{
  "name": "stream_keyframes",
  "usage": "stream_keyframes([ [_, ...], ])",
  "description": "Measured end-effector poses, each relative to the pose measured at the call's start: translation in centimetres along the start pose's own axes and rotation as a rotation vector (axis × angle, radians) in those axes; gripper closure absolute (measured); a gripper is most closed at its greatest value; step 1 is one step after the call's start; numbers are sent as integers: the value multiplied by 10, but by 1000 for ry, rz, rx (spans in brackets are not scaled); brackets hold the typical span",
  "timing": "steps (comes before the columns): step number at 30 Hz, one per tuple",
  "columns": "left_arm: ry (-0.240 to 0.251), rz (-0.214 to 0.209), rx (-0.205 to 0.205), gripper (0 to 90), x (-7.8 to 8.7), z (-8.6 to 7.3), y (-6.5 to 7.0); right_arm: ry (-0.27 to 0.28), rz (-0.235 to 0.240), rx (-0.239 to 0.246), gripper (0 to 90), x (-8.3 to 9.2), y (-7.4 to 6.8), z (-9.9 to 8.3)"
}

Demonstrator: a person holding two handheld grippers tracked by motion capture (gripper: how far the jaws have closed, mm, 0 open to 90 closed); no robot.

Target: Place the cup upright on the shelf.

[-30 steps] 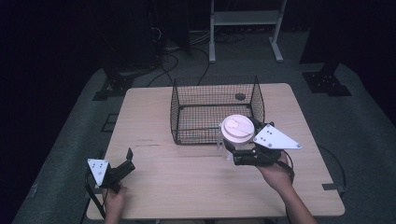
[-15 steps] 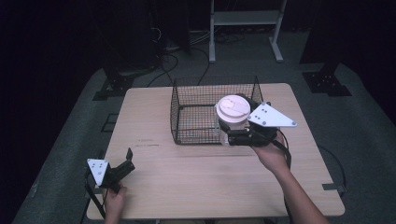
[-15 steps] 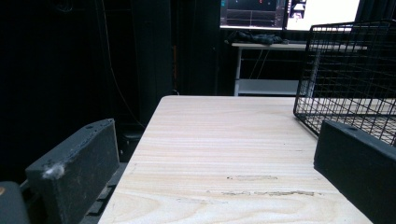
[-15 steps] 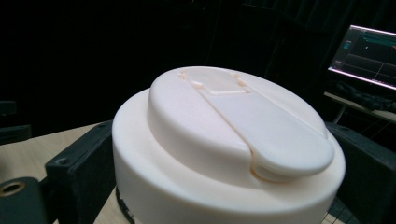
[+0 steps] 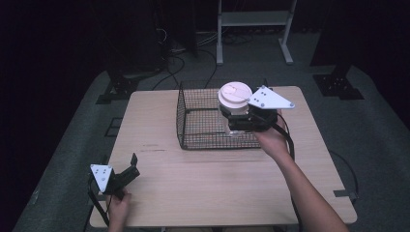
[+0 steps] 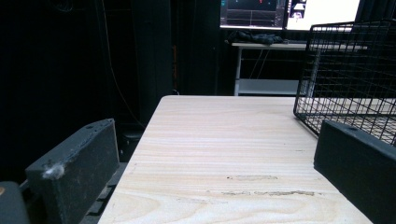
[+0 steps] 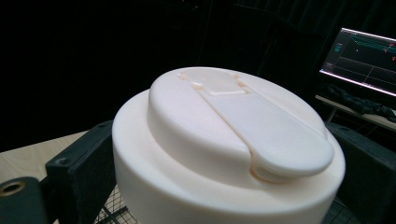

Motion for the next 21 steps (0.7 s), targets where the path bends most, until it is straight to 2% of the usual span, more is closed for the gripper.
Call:
stream_keyframes([
  [4,1,-1,2,0,0,0,0,-5,-1,-13,44,-10,4,2],
  [18,0,-2,4,0,0,0,0,-29,-31,-15,44,-43,16,-5],
  [21,0,0,6,0,0,0,-1,-32,-35,-37,44,-52,18,-9],
])
Point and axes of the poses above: each handheld gripper's, and its own axes: x roughly backward along the jaws, z roughly out of its top, y roughly to its right, the point moved 5 cm from there along -x, roughly forward along the jaws, and after that the axes turned 8 degrees about -x, right-handed, at the moved point
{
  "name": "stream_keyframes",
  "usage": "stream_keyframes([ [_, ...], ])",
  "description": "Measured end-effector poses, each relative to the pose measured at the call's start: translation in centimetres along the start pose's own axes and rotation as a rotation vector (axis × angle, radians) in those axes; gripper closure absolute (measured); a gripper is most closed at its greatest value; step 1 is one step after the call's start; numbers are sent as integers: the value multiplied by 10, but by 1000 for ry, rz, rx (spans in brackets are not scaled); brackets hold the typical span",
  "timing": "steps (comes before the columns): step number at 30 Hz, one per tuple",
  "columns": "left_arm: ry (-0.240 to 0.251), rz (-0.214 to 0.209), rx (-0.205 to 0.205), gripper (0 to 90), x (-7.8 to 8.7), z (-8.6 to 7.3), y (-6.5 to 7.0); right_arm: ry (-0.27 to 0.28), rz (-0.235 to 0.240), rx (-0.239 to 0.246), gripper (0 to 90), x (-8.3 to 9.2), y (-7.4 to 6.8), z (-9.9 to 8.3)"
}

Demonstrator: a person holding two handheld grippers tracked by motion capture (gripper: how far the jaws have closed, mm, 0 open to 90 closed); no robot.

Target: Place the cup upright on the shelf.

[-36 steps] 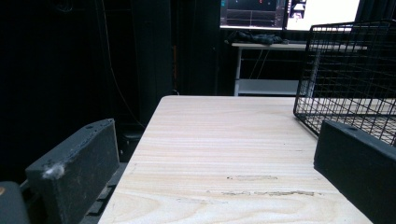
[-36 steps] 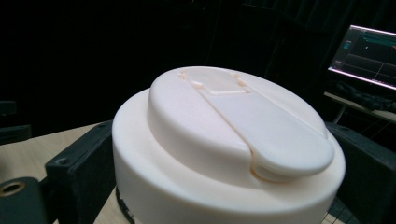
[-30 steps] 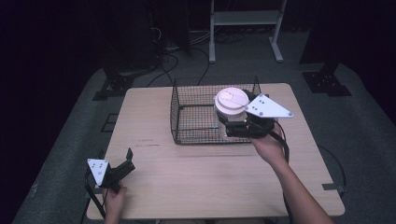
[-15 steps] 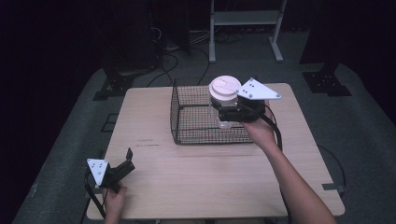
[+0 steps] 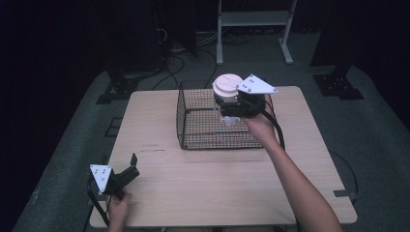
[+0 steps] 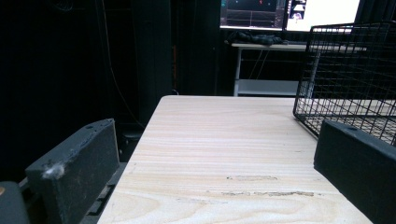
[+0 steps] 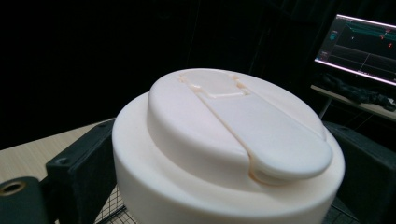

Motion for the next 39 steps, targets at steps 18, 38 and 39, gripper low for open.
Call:
stream_keyframes([
  [18,1,-2,0,0,0,0,0,-32,-6,2,45,-37,6,-21],
  [38,5,-5,9,0,0,0,-1,-47,0,-53,45,-66,21,-48],
  [39,5,-5,10,0,0,0,-1,-51,3,-53,45,-68,21,-49],
])
Point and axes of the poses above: each handheld gripper's, and its own axes: x roughly backward along the jaws, z roughly out of its top, y roughly to its right, the point moved 5 cm from there along -x, roughly forward along the jaws, and after that the axes turned 8 degrees about -x, right-handed, at the moved point
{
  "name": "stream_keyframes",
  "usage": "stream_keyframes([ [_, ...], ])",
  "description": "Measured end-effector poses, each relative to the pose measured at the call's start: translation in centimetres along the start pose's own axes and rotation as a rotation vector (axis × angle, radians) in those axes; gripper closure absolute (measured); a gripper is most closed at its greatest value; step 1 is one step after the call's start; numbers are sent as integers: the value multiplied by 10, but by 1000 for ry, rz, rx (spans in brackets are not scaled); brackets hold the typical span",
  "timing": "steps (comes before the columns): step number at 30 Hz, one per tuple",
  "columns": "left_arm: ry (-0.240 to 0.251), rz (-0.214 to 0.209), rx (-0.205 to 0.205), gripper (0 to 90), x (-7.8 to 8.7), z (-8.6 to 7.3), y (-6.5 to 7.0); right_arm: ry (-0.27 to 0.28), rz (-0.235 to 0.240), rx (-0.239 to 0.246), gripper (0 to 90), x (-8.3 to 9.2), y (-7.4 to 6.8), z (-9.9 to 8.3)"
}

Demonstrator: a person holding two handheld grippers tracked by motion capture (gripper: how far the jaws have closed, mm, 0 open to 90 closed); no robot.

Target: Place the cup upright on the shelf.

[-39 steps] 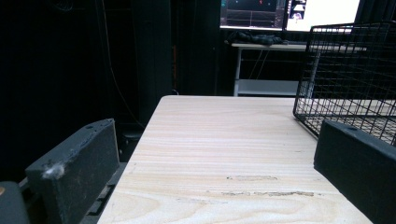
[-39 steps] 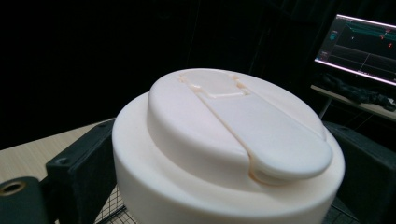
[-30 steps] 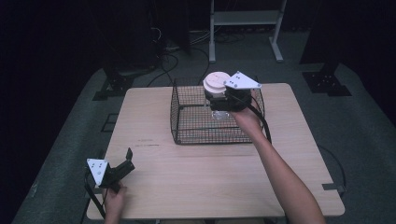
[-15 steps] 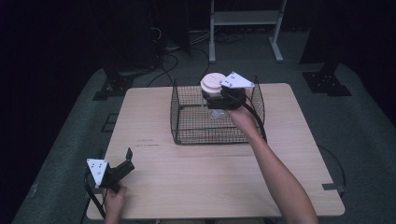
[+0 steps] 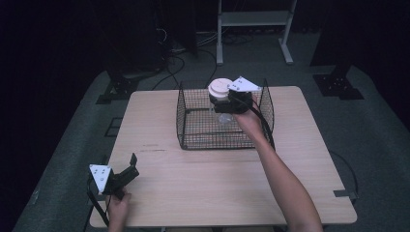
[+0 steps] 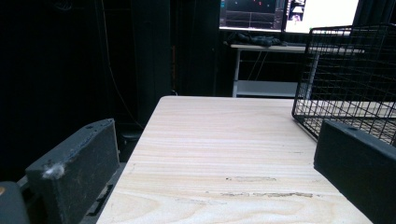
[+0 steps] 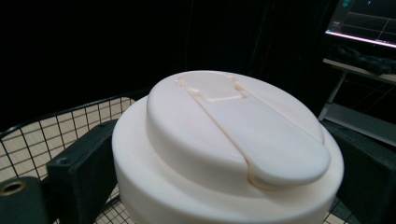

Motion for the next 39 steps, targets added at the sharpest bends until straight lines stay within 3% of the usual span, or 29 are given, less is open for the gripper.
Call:
stream_keyframes([
  [13,1,-3,6,0,0,0,-1,-52,10,16,46,-18,-2,-24],
  [23,0,-3,4,0,0,0,0,-79,7,1,45,-24,6,-41],
  [39,-1,-2,4,0,0,0,0,-90,32,14,44,-19,9,-40],
])
Point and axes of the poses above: each handheld gripper's, and its own axes: x roughly backward along the jaws, z roughly out of its top, y roughly to its right, the point moved 5 cm from there along -x, roughly forward along the jaws, and after that the axes turned 8 degrees about -x, right-handed, at the moved point
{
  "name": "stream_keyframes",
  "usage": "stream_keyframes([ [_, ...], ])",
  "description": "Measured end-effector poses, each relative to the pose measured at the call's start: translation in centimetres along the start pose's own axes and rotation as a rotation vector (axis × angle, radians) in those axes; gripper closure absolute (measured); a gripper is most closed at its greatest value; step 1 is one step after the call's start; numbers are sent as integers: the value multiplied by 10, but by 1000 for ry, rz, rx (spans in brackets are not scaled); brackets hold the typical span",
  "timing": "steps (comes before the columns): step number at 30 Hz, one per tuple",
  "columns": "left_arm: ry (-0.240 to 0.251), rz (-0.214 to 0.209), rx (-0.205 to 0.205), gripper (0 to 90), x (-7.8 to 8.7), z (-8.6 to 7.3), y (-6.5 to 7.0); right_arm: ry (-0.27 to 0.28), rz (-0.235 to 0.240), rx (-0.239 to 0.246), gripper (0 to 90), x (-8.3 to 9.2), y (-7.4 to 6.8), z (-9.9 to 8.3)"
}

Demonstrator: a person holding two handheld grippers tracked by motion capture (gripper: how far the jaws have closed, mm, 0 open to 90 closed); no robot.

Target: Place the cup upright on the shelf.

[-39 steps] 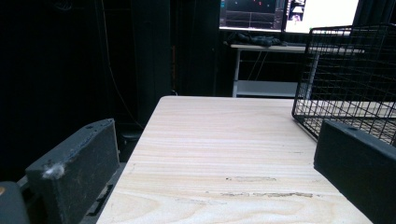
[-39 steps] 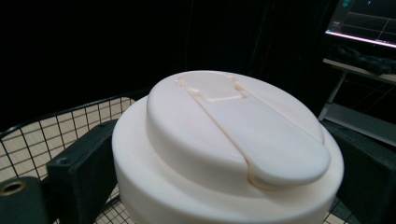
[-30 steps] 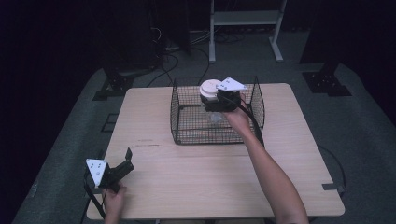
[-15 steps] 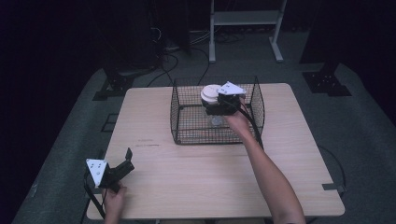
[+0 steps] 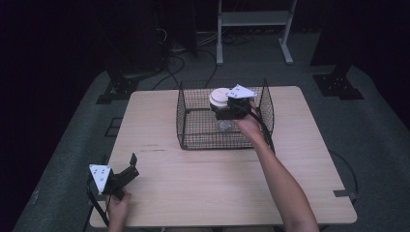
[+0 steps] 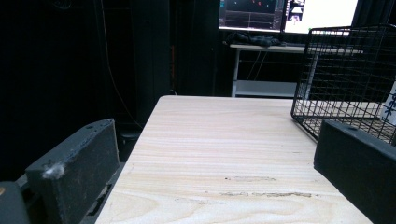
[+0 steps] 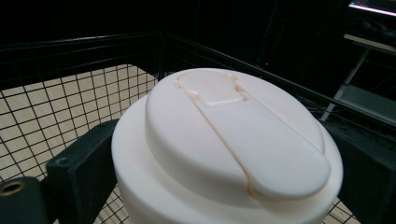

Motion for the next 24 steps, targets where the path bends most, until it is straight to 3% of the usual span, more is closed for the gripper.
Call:
stream_keyframes([
  [24,-1,-1,-2,0,0,0,0,-16,-8,-11,37,6,11,0],
])
Point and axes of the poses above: each handheld gripper's, and its own axes: x roughly backward along the jaws, z roughly out of its top, y roughly to its right, the point moved 5 cm from there along -x, roughly forward along the jaws, and after that the axes turned 8 degrees about -x, right-handed, at the moved point
